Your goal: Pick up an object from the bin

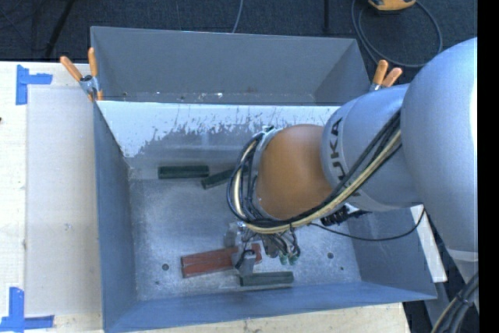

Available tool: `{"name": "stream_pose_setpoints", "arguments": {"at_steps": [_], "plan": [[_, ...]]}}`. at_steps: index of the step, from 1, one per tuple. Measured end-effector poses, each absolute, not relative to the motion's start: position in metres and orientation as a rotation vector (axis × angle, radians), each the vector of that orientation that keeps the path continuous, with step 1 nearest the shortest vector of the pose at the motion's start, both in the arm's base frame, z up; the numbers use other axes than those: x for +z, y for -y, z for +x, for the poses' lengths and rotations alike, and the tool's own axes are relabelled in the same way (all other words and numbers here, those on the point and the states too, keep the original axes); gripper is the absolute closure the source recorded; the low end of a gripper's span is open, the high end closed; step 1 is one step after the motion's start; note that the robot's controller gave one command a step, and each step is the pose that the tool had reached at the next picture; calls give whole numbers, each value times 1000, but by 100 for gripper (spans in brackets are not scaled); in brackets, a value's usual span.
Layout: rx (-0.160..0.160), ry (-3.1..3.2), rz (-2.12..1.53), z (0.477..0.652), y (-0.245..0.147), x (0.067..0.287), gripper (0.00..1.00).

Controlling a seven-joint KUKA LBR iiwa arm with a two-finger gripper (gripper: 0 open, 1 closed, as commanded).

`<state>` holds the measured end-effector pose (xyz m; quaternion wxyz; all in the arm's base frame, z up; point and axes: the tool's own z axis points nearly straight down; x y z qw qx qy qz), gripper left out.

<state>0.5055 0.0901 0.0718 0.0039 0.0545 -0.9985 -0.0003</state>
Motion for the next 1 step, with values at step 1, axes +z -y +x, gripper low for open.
{"name": "stream_pose_setpoints", "arguments": {"at_steps": [1], "plan": [[-1,3129,170,506,-90,72,100]]}}
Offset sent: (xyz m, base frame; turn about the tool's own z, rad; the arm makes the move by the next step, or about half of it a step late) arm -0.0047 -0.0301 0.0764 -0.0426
